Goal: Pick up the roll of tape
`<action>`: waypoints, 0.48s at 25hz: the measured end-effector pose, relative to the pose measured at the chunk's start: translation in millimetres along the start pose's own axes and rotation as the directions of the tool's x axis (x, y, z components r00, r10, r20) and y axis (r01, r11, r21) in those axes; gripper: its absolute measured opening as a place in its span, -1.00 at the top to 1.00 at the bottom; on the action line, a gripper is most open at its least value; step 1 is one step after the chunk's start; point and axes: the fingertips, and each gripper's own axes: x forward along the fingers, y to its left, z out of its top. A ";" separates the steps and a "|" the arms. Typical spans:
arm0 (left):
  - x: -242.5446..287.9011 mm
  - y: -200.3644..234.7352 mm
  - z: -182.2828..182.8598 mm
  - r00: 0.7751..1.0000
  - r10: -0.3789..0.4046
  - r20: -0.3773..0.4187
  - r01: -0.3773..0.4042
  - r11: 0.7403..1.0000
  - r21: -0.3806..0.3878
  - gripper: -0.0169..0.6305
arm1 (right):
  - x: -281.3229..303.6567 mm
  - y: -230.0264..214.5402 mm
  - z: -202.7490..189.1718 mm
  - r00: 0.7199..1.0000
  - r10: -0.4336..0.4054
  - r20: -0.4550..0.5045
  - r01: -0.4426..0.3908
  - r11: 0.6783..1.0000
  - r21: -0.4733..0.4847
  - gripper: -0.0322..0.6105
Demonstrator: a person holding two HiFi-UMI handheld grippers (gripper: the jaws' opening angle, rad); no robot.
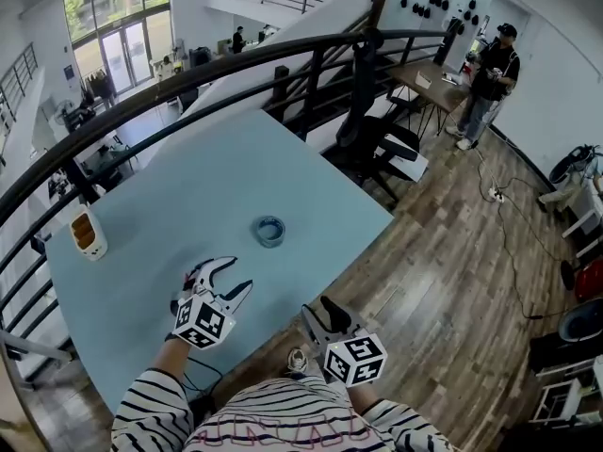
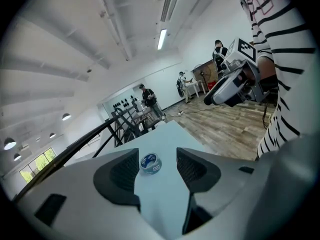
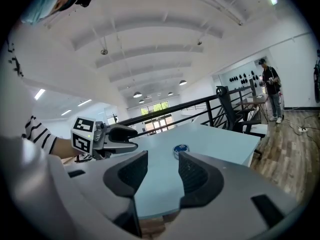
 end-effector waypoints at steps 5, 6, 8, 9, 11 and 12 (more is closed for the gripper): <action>36.3 8.7 -5.8 0.998 -0.043 -0.035 0.044 0.999 0.016 0.29 | 11.4 -15.1 1.5 1.000 0.005 -0.009 -0.004 1.000 0.012 0.32; 42.4 11.1 -7.4 0.998 -0.050 -0.040 0.051 0.999 0.015 0.29 | 13.1 -17.1 0.8 1.000 0.005 -0.013 -0.005 1.000 0.014 0.32; 52.8 16.4 -10.9 0.997 -0.063 -0.045 0.063 0.998 0.000 0.29 | 16.1 -19.6 -1.7 1.000 0.006 -0.020 -0.006 1.000 0.019 0.32; 57.6 19.1 -12.4 0.997 -0.067 -0.046 0.067 0.998 -0.010 0.29 | 17.1 -20.5 -3.1 1.000 0.007 -0.023 -0.007 1.000 0.021 0.32; 67.2 23.8 -14.4 0.996 -0.070 -0.053 0.069 0.998 -0.012 0.29 | 17.7 -23.0 -5.7 1.000 0.008 -0.029 -0.007 1.000 0.025 0.32; 72.0 26.1 -15.1 0.996 -0.068 -0.059 0.068 0.998 -0.003 0.29 | 17.7 -24.7 -6.8 0.999 0.007 -0.031 -0.007 1.000 0.028 0.32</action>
